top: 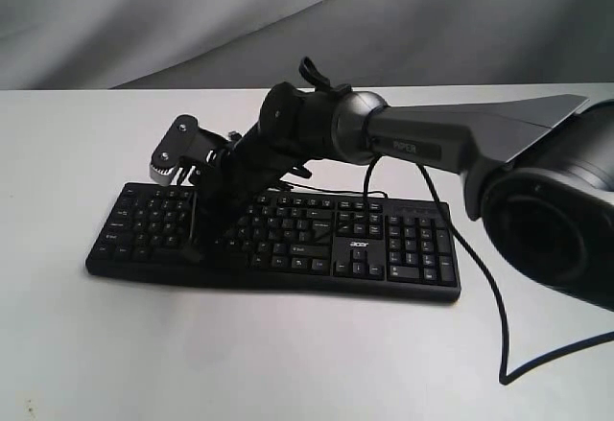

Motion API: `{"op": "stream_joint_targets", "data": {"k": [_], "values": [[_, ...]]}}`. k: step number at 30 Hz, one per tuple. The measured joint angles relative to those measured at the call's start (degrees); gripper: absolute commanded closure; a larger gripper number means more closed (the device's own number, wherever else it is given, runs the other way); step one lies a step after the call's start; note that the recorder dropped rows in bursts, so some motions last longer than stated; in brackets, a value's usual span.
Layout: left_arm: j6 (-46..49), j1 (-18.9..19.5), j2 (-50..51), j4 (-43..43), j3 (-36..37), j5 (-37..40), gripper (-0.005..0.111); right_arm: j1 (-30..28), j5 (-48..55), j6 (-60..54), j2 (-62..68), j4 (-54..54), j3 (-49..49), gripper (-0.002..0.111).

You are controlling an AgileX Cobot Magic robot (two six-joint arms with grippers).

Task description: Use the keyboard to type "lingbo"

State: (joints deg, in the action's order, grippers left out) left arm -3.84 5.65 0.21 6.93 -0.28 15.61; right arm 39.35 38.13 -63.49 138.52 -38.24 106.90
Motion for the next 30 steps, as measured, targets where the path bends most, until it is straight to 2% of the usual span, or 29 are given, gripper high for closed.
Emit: {"op": "stream_joint_targets", "data": {"k": [18,30], "values": [[0.00,0.00,0.00,0.00,0.00,0.00,0.106,0.00,-0.94,1.56,0.74,1.29,0.21,0.108],[0.00,0.00,0.00,0.00,0.00,0.00,0.106,0.40,4.44,3.31,-2.13,4.46,-0.74,0.108]]}}
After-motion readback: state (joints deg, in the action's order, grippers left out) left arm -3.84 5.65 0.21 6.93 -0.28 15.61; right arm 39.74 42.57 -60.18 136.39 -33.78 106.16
